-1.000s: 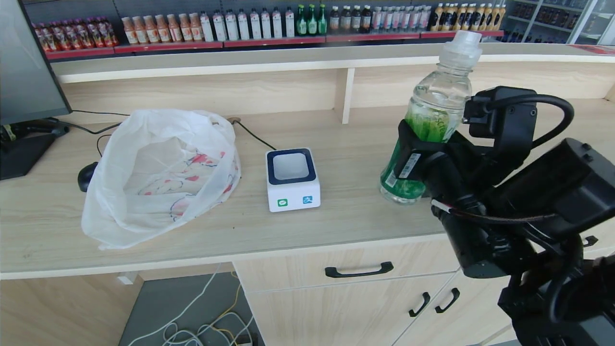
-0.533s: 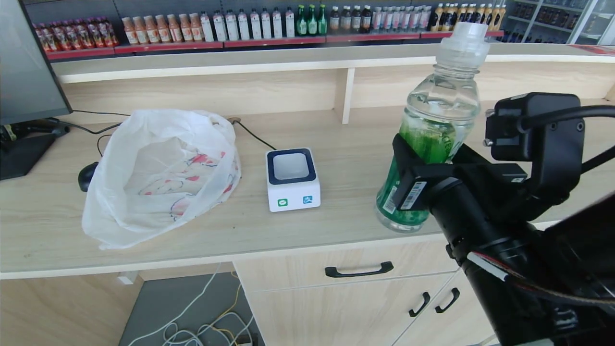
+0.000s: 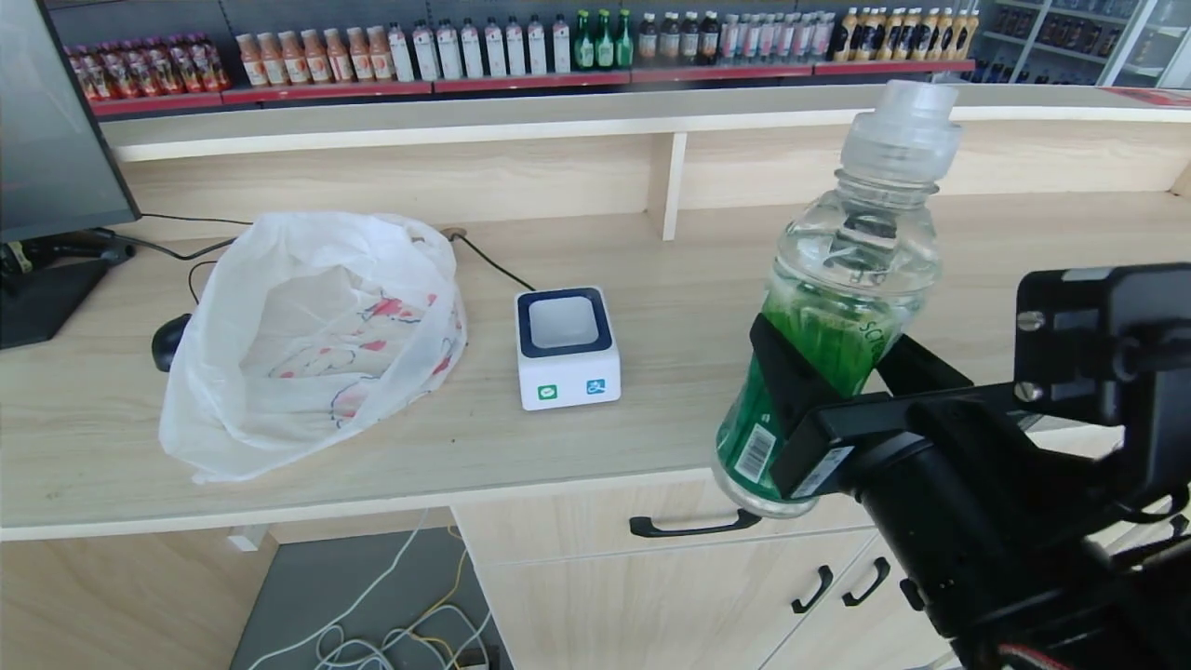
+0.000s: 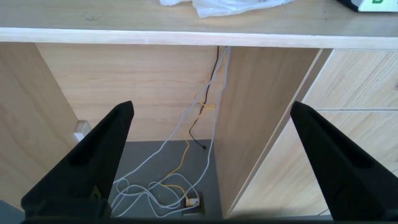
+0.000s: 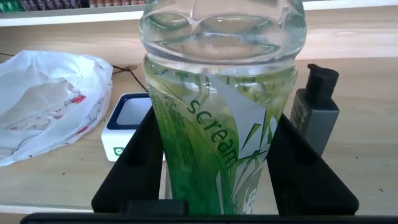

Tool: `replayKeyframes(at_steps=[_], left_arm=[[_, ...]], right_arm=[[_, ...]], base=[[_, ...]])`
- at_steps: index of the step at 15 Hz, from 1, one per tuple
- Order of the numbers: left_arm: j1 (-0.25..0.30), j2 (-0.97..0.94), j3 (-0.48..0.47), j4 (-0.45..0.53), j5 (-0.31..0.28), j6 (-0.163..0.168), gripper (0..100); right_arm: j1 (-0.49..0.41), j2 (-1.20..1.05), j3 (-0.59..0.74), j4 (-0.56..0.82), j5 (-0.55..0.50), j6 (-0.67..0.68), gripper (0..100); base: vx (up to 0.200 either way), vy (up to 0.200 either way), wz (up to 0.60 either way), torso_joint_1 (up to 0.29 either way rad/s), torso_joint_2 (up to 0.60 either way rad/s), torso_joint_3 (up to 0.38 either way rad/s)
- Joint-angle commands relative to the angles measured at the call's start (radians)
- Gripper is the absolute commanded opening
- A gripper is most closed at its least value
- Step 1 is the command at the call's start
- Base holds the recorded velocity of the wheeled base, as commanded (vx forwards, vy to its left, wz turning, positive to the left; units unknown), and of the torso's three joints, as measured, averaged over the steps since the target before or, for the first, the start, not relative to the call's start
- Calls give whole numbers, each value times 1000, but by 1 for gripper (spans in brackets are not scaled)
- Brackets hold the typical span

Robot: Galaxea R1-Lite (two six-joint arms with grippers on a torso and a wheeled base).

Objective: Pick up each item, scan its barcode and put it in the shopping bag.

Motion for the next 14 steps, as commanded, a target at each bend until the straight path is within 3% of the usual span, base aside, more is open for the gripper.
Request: replayKeyframes(at_steps=[1,6,14], left_arm=[[0,0,0,0,0,0,100],[0,0,0,0,0,0,100],[0,0,0,0,0,0,100]], right_arm=[[60,-5,43,-1,0,11,0],[70,-28,40,-1,34,8,0],[133,-45,18,-1,163,120,0]], base=[[0,0,0,0,0,0],[0,0,0,0,0,0],[0,0,0,0,0,0]])
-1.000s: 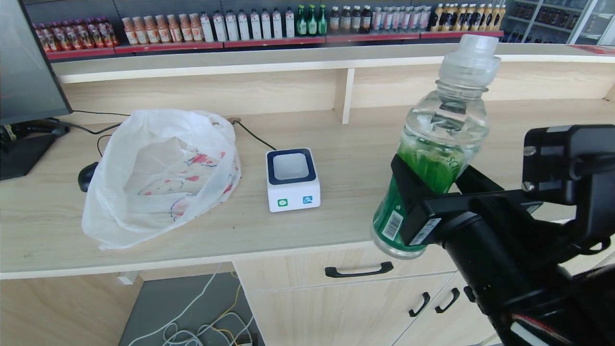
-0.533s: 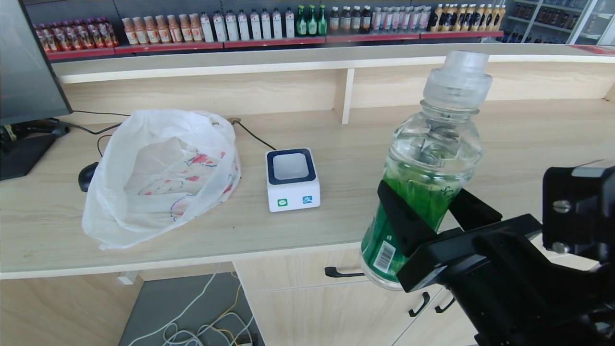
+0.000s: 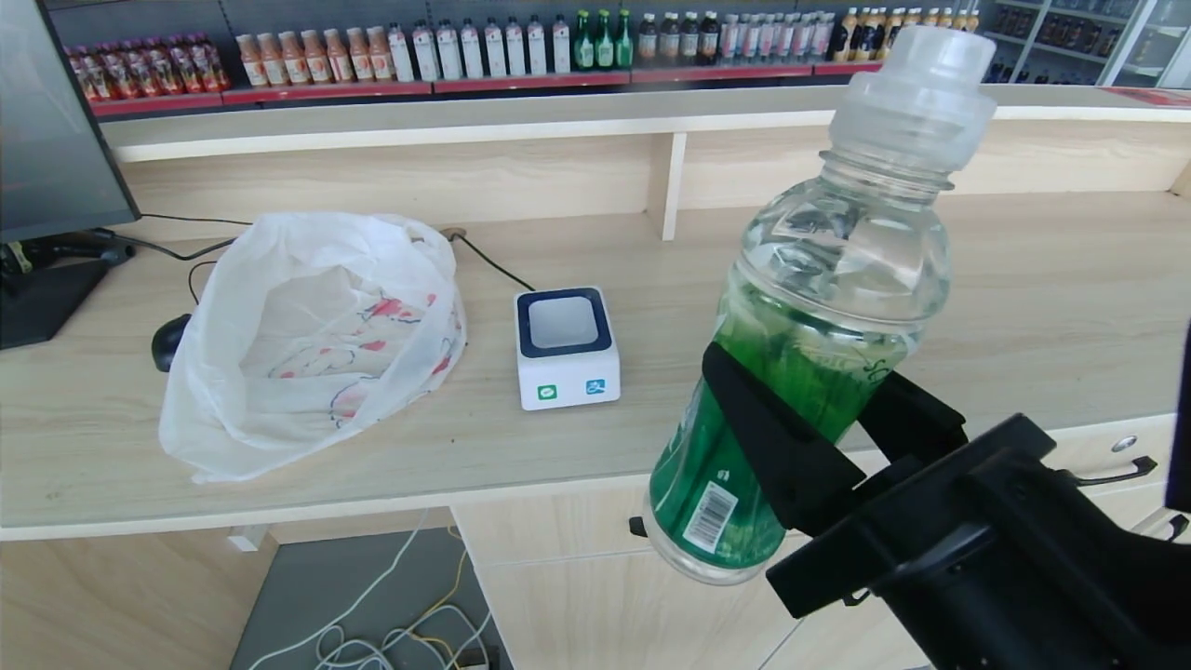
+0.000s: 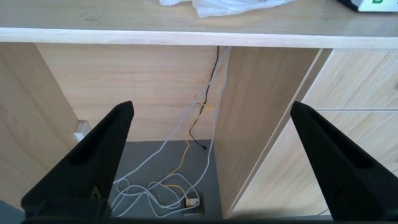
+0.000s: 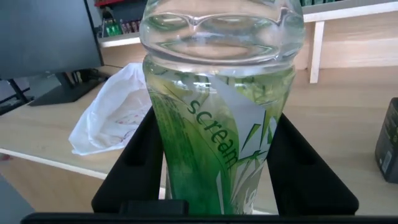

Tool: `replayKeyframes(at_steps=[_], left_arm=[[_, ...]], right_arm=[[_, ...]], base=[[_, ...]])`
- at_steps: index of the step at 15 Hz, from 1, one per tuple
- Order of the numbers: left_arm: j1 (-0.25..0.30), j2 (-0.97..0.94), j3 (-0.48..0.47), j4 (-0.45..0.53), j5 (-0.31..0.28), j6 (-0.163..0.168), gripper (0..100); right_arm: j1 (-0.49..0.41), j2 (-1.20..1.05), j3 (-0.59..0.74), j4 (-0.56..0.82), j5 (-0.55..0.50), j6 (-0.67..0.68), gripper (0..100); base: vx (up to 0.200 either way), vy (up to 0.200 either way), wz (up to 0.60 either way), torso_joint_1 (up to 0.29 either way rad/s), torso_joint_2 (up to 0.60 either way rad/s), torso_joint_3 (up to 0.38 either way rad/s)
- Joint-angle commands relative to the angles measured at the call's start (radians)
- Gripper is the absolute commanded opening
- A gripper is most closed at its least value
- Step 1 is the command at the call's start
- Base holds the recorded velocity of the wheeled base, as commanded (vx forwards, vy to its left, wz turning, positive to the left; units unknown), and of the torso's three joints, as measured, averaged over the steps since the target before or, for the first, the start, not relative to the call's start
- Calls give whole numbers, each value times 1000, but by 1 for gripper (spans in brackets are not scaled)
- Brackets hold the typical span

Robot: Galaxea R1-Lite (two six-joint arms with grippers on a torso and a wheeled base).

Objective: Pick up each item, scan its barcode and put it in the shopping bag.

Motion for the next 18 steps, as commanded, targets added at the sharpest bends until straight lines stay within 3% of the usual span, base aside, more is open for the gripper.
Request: replayKeyframes(at_steps=[1,9,14,18], left_arm=[[0,0,0,0,0,0,100],[0,0,0,0,0,0,100],[0,0,0,0,0,0,100],[0,0,0,0,0,0,100]], right_arm=[[20,1,-7,-1,8,9,0],[46,2,-131,86,151,129,0],[40,-22,-186,149,164,253,0],[-75,-82,-186,262,164,425,0]], base=[[0,0,0,0,0,0],[0,0,0,0,0,0],[0,0,0,0,0,0],[0,0,0,0,0,0]])
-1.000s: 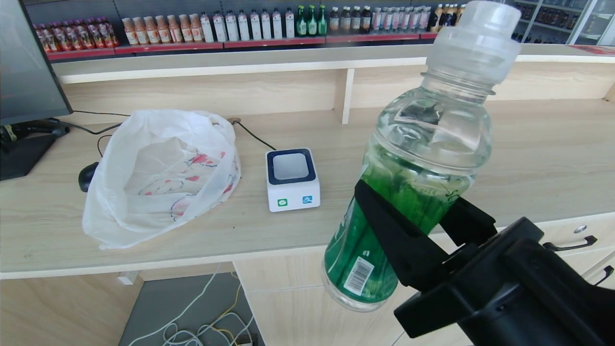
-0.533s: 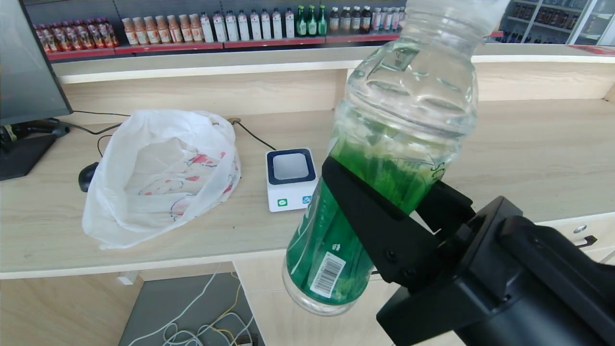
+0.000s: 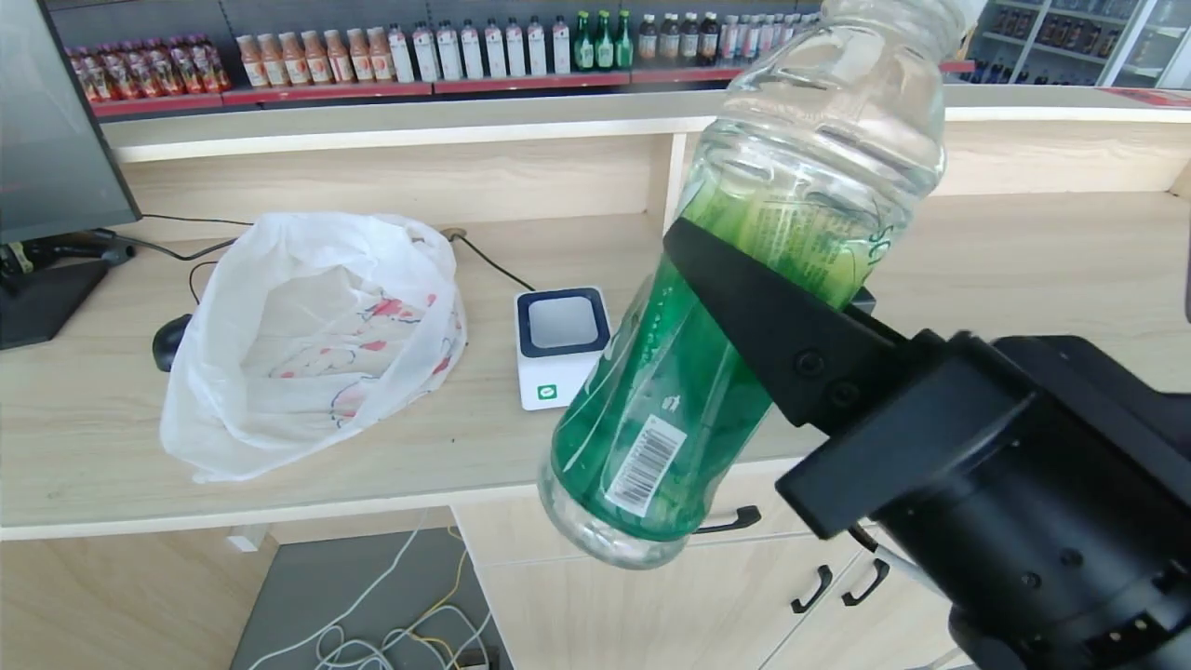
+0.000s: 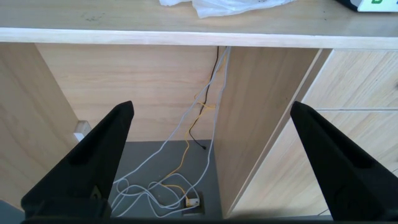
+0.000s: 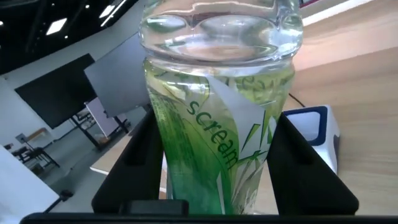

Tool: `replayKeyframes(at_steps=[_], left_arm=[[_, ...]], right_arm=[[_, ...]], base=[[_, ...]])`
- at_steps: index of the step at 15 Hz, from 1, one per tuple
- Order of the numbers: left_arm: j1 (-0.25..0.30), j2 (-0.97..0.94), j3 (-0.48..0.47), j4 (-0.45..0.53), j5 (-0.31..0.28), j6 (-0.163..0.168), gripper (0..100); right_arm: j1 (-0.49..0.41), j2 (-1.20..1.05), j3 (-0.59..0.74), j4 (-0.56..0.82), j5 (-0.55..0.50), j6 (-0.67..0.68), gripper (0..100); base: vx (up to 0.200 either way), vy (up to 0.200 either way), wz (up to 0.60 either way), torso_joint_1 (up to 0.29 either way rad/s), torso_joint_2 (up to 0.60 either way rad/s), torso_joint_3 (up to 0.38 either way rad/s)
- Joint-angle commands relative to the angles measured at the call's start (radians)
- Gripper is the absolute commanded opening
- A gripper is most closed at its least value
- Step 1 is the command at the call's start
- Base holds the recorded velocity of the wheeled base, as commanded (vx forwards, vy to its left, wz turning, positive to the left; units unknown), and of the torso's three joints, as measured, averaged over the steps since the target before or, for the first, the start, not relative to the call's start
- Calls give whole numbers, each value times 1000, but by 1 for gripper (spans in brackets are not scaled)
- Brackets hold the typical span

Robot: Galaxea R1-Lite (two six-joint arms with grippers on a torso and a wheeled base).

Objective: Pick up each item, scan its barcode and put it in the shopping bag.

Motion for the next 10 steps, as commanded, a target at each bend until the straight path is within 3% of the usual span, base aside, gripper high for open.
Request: replayKeyframes(at_steps=[1,4,10], left_arm=[[0,0,0,0,0,0,100],[0,0,0,0,0,0,100],[0,0,0,0,0,0,100]], right_arm=[[-74,-58,0,84,4,86,0],[-82,-167,-1,299,91,185,0],[-91,-170,-37,327,129,261,0]], base=[[0,0,0,0,0,0],[0,0,0,0,0,0],[0,0,0,0,0,0]])
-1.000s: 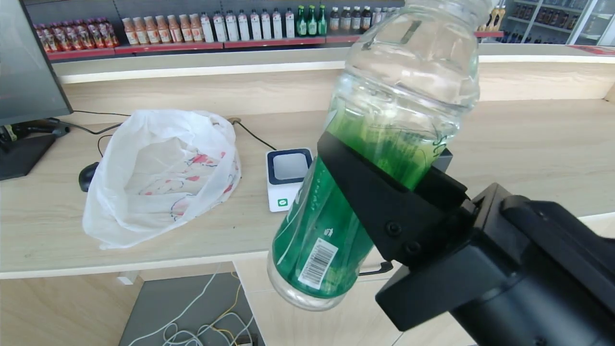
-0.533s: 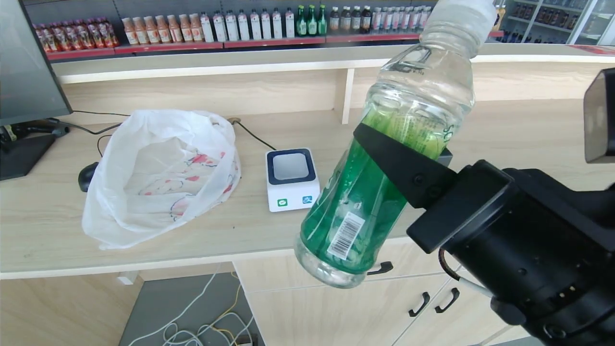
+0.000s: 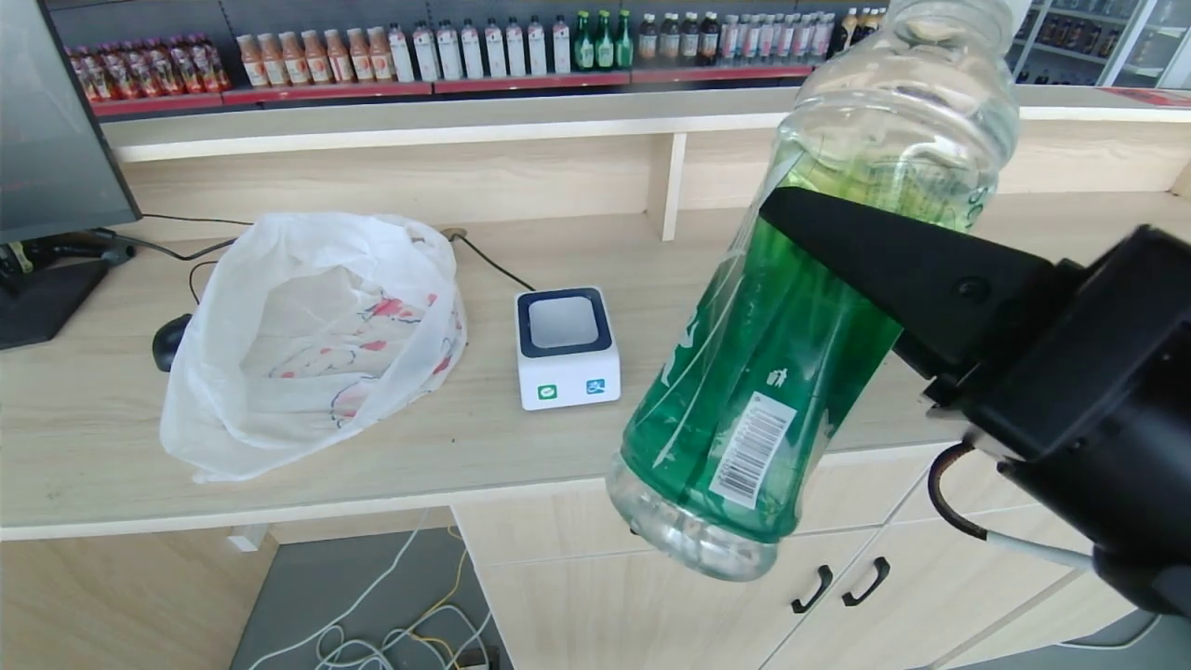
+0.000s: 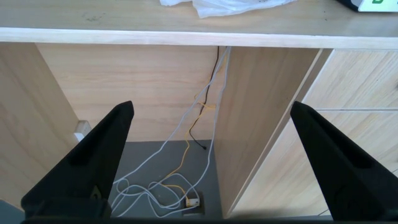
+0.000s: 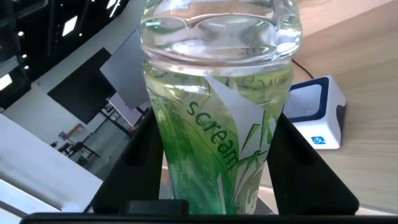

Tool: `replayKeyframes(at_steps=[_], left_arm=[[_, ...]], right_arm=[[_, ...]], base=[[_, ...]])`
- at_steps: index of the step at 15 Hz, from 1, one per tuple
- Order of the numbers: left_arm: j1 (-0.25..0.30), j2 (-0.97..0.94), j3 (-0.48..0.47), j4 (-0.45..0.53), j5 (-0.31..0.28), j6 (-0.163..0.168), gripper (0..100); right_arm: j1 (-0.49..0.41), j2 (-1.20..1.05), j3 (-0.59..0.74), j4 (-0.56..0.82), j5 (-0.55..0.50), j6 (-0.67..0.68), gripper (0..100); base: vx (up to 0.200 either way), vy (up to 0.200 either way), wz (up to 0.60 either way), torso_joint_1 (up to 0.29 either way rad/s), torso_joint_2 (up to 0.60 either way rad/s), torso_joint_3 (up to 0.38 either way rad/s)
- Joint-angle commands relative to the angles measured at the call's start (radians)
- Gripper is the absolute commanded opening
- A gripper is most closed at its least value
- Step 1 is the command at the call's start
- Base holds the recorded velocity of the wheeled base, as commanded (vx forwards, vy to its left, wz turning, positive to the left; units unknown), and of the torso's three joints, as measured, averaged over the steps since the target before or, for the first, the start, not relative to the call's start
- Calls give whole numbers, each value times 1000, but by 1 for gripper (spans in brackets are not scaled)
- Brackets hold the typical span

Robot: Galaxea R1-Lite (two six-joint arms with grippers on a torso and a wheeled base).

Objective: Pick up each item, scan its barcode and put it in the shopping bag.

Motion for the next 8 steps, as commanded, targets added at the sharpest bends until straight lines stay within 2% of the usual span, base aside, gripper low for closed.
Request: replayKeyframes(at_steps=[1,8], left_arm=[[0,0,0,0,0,0,100],[0,0,0,0,0,0,100]], right_arm=[[0,5,-17,-1,-1,12,0],[6,40,-46,-4,-1,61,0]], base=[[0,0,0,0,0,0],[0,0,0,0,0,0]])
